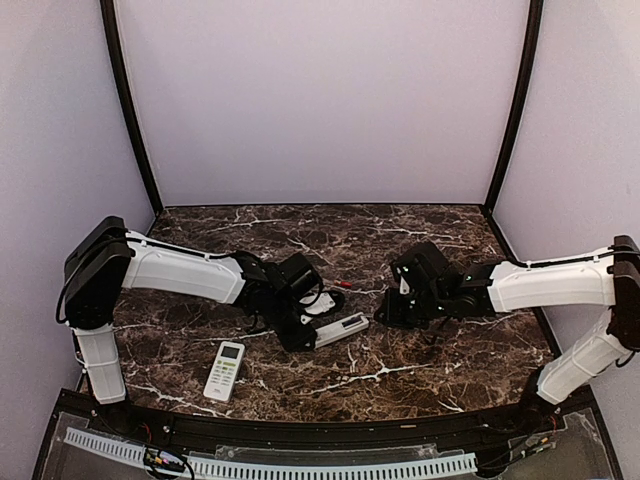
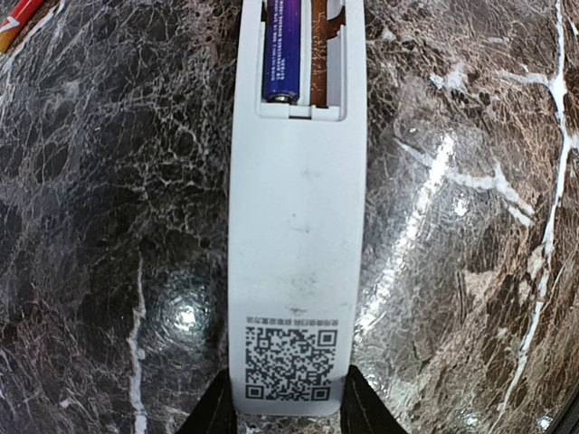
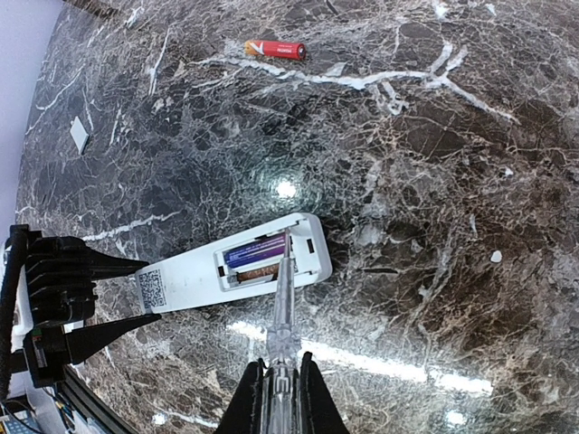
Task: Unload the batteries from the remote control
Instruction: Remove the battery from the remote control without the battery cover.
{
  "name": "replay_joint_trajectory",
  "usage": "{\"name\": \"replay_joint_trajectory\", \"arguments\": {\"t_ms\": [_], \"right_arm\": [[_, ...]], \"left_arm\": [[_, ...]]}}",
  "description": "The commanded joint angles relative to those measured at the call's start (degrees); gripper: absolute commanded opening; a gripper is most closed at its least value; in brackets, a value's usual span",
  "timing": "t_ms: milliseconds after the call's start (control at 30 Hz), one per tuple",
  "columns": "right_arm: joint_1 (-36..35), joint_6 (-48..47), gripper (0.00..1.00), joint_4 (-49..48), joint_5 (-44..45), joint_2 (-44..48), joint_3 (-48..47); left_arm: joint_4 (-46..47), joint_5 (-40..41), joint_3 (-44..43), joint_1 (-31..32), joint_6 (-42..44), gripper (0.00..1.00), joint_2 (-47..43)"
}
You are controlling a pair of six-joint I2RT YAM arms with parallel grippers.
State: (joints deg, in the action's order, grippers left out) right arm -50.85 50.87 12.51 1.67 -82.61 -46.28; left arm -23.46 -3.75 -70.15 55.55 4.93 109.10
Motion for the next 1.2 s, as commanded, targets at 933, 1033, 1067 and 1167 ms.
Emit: {"name": "replay_joint_trajectory", "arguments": {"t_ms": [933, 1033, 1067, 1167], "right_arm": [[-0.04, 1.1, 0.0, 0.52, -1.0, 0.87, 0.55], [-0.01, 1.25, 0.0, 0.27, -0.93, 0.75, 0.9], [0.01, 1.29, 0.0, 0.07, -1.01, 0.71, 0.93], [-0.04, 1.5, 0.0, -0.55, -1.4, 0.52, 1.13]], "left_arm": [[-2.73, 1.04, -1.04, 0.51, 0.21, 0.2, 1.24], [-2.73, 1.03, -1.04, 0.52, 0.24, 0.2, 1.21], [-2.73, 1.02, -1.04, 0.52, 0.25, 0.2, 1.2], [-2.73, 1.11, -1.04, 0.52, 0.25, 0.19, 1.24]]}}
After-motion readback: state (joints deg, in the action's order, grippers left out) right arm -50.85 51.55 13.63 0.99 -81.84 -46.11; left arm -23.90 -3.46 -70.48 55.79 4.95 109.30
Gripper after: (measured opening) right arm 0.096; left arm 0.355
